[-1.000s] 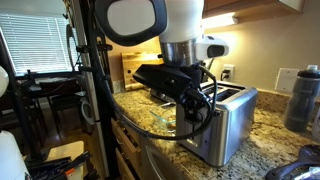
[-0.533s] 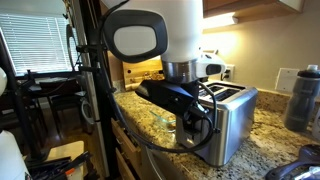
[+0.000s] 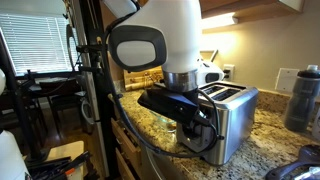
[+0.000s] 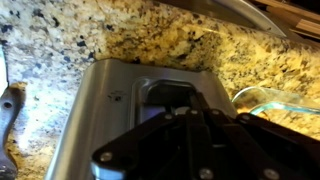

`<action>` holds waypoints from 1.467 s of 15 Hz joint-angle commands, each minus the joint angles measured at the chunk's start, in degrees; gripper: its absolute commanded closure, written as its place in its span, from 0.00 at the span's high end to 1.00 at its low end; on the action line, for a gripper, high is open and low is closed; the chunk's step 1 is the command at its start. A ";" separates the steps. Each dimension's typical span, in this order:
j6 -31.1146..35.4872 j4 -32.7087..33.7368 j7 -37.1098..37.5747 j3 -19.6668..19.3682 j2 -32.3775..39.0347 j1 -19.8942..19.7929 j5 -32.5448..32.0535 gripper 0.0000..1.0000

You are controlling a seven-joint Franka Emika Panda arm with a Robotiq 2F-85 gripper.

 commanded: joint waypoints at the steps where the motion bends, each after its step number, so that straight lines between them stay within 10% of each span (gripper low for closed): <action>1: -0.88 2.00 3.97 1.43 2.66 -0.21 -1.81 0.03; 10: -22.52 11.77 21.10 6.23 -2.94 -10.04 -20.10 0.03; 11: -24.83 12.75 22.21 6.40 -3.42 -10.42 -21.20 0.28; 22: -43.35 15.93 22.52 6.89 -12.43 -10.64 -27.02 0.91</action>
